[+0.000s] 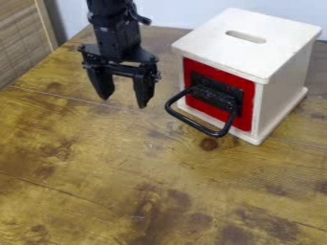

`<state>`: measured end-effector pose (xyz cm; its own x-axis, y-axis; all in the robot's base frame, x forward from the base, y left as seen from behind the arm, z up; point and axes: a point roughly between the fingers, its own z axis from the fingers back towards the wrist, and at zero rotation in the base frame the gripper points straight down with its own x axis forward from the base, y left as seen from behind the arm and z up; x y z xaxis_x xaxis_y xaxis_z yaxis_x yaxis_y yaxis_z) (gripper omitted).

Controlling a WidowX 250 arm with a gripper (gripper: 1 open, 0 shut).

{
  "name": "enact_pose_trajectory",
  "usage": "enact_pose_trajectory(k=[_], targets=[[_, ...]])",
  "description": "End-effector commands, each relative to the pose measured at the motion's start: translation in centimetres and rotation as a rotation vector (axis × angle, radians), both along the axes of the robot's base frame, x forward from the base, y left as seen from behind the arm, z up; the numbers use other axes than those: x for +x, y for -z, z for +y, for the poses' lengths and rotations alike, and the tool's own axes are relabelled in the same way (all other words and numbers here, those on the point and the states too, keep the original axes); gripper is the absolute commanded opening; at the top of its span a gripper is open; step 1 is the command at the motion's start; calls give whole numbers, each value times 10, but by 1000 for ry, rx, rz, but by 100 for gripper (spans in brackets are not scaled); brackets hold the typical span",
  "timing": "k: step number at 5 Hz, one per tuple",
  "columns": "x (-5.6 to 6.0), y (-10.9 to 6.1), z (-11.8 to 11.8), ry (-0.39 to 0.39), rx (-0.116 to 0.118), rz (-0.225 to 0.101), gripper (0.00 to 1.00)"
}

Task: Close the drawer

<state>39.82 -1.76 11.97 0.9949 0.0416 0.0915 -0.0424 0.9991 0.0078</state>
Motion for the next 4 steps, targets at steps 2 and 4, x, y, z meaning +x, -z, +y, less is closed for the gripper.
enact_pose_trajectory(k=[2,4], targets=[[17,-49,9,-198,3,-115,100],[20,-23,-14,-215,-14,-93,100]])
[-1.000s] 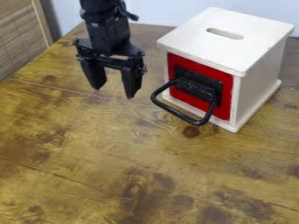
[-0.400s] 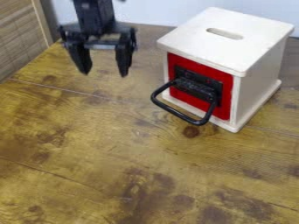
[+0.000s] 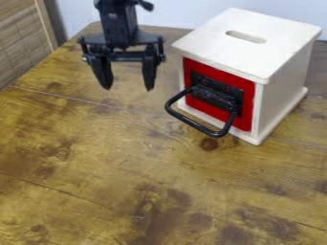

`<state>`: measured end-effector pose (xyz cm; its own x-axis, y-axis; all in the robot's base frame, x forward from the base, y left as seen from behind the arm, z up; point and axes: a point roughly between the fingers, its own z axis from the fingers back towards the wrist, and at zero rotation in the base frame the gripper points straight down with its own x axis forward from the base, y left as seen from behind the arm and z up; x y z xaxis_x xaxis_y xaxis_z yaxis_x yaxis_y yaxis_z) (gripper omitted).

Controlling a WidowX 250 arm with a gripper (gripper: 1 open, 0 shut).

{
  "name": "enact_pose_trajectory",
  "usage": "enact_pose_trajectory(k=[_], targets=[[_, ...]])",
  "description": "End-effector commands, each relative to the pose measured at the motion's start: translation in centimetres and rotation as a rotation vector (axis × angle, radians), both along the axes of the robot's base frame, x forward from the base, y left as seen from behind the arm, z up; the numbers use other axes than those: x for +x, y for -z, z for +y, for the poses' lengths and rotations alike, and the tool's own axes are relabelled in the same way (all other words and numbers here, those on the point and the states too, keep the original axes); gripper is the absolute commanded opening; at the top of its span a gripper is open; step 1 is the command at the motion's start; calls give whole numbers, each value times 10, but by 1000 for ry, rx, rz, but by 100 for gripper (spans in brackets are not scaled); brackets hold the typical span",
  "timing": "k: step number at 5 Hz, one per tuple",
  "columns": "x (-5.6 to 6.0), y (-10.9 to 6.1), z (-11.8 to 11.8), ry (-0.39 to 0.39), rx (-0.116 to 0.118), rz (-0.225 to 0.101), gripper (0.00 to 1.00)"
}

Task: Close the drawer

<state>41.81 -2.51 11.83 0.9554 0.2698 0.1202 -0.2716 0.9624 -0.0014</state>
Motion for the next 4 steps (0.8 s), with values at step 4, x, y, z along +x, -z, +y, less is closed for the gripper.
enact_pose_trajectory(k=[4], targets=[[-17,-48,-16,106,-7,-78,100]])
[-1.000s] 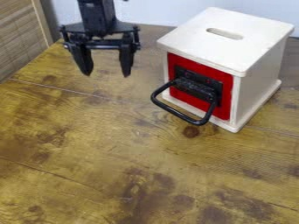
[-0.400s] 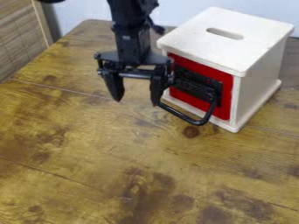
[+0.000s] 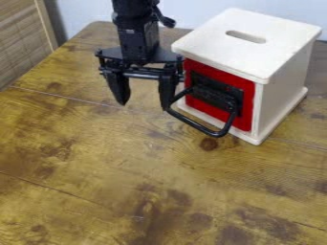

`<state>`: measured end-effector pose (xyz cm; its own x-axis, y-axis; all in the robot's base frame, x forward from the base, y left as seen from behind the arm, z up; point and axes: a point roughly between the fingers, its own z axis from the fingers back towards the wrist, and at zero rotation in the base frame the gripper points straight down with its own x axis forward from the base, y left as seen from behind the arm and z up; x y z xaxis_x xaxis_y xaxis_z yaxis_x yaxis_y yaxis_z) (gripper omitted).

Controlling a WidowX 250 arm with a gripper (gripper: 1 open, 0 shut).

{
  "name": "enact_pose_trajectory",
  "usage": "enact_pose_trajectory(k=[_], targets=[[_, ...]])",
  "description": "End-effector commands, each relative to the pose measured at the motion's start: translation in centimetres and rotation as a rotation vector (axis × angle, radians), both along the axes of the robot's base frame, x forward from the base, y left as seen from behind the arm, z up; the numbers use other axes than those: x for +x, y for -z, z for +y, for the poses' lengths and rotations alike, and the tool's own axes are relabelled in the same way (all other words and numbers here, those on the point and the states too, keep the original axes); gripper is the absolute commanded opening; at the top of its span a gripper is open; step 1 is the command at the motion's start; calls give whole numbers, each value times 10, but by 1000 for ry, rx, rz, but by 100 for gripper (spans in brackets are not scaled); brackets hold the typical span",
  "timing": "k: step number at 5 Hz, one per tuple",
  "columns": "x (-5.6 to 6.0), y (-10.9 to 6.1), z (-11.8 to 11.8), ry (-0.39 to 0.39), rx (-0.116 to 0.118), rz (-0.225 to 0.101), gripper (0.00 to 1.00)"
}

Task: Close the drawer

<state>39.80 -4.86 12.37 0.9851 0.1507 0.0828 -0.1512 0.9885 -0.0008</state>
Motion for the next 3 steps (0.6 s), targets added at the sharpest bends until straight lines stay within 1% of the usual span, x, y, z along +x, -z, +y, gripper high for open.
enact_pose_trajectory(k=[1,2,3], targets=[[1,-49,34,-64,-3,-132,100],[1,-53,61,-55,0,-130,100],[10,-48,66,-85,7,-134,100]])
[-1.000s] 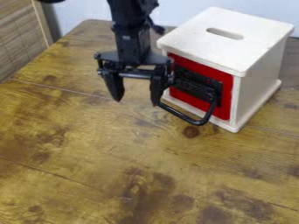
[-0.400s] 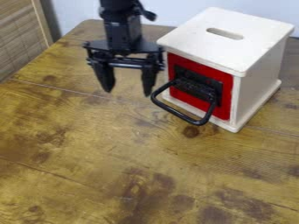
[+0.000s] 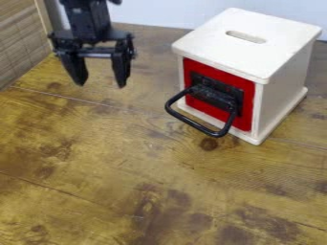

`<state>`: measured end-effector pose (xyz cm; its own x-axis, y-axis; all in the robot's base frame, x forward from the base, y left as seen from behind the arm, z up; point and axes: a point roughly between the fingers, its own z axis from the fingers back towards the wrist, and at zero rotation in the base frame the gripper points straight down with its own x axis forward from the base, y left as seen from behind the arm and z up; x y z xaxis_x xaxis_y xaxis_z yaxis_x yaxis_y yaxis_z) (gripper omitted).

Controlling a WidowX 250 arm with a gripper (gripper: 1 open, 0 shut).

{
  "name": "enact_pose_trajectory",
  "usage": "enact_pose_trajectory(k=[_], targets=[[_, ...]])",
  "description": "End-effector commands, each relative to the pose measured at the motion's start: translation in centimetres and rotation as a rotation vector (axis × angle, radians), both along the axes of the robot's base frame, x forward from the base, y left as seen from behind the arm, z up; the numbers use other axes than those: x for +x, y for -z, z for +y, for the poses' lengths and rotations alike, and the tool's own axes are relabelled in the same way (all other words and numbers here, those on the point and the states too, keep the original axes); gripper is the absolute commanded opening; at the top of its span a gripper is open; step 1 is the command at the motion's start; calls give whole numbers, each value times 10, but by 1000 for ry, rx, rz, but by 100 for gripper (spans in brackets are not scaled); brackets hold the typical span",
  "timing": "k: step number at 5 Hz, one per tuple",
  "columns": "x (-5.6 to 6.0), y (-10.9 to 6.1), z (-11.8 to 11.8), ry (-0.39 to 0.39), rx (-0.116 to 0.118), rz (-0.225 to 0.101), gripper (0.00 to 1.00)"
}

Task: Close the drawer

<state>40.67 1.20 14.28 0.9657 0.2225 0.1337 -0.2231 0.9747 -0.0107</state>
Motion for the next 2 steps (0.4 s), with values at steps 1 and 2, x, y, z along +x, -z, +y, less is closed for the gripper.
enact_pose_trajectory(k=[1,2], targets=[[5,-18,-11,-55,22,-47,100],[7,-8,-20,-62,12,-39,100]])
